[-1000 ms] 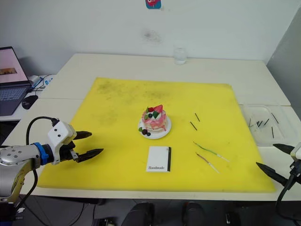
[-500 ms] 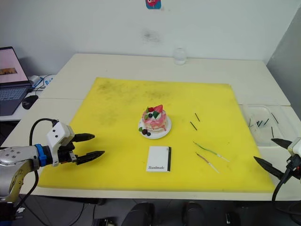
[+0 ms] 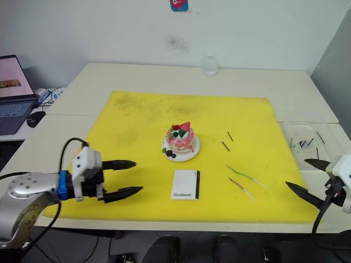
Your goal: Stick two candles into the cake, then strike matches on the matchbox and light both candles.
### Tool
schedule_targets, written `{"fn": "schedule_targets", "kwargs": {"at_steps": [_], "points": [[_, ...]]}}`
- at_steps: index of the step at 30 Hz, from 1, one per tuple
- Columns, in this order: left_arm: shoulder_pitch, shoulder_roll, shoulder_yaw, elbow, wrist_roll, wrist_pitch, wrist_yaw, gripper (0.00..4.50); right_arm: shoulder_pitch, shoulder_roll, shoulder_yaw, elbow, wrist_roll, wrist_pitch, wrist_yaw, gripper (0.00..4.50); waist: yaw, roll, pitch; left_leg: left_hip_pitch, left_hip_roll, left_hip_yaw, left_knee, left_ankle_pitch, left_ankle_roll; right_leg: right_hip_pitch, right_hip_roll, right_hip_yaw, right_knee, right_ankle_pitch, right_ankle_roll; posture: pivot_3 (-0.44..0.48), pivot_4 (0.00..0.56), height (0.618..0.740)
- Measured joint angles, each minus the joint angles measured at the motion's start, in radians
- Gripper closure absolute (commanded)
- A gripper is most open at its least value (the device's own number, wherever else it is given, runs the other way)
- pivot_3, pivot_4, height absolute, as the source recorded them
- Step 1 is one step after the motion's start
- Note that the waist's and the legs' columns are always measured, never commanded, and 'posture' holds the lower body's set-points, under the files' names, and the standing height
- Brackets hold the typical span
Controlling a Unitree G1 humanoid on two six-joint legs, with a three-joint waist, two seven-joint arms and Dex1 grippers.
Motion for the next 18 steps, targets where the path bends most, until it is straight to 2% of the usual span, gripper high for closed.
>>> {"fn": "schedule_targets", "kwargs": {"at_steps": [4,8,12,18], "points": [[-0.080,-0.068,-0.100,-0.061,-0.052,0.081,0.042,0.05,-0.008,-0.069,0.072,-0.093,-0.003,0.104,-0.037,0.00,0.000,0.000,0.000,0.000,0.000,0.000,0.001,0.000,0.000,0.000,0.001,0.000,0.001,0.000,0.000,0.000,0.150,0.740],[-0.142,-0.112,-0.186,-0.079,-0.056,0.105,0.063,0.05,-0.074,-0.122,0.167,-0.145,-0.007,0.210,-0.088,0.00,-0.001,0.000,0.000,0.000,0.000,0.000,0.001,0.000,0.000,0.000,0.003,0.000,0.000,0.000,0.000,0.000,0.150,0.740],[-0.185,-0.139,-0.250,-0.080,-0.039,0.096,0.072,0.05,-0.149,-0.133,0.276,-0.140,-0.038,0.242,-0.133,0.00,0.000,0.000,0.000,-0.001,0.000,0.000,0.001,0.000,0.000,0.000,0.007,0.000,-0.001,0.000,0.000,0.000,0.150,0.740],[-0.196,-0.162,-0.280,-0.073,-0.024,0.078,0.074,0.05,-0.199,-0.137,0.401,-0.051,-0.128,0.230,-0.177,0.00,0.000,0.000,0.000,-0.001,0.000,0.001,0.001,0.000,0.000,0.000,0.008,0.001,-0.001,0.000,0.000,0.000,0.150,0.740]]}}
